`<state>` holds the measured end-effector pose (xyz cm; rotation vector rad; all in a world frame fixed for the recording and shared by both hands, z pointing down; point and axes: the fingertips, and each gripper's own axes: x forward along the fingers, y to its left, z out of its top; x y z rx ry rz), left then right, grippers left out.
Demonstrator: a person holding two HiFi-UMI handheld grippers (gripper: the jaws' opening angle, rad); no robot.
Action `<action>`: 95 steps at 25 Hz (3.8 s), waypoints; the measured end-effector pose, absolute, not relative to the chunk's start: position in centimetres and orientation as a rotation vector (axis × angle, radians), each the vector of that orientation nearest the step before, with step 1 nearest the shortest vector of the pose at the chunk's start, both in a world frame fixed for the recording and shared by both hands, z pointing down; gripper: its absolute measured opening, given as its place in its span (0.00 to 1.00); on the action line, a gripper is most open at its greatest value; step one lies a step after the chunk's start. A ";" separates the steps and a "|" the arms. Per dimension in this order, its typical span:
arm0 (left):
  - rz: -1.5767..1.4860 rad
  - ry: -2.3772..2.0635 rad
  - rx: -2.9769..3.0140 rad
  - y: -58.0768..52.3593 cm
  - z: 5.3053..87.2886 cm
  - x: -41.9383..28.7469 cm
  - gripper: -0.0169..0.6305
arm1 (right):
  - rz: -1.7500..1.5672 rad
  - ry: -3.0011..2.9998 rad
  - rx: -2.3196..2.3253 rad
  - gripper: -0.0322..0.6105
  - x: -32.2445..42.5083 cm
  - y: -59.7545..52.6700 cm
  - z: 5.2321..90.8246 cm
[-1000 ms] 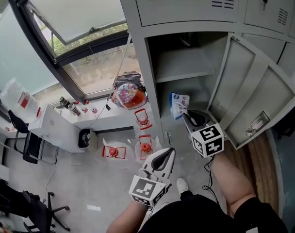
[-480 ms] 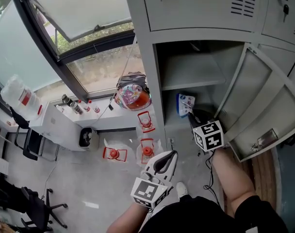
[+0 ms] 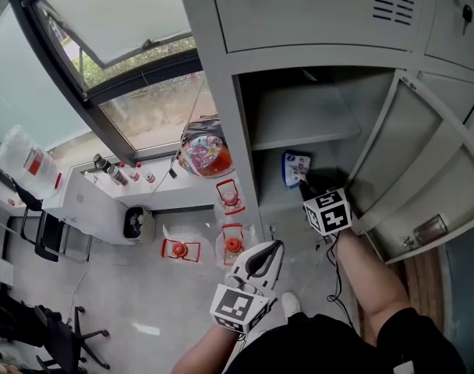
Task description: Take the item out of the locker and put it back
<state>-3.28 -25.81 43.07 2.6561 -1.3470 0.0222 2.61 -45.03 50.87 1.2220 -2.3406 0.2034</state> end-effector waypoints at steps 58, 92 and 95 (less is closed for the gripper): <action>-0.013 -1.308 2.671 -14.6 41.5 -4.8 0.05 | 0.153 -2.497 1.300 0.13 1.3 -28.5 43.8; -0.003 -1.296 2.670 -5.6 41.6 -4.0 0.05 | 0.171 -2.616 1.325 0.13 3.7 -9.8 41.4; 0.004 -1.293 2.676 -5.5 41.6 -3.6 0.05 | 0.174 -2.630 1.324 0.13 3.7 -9.6 41.5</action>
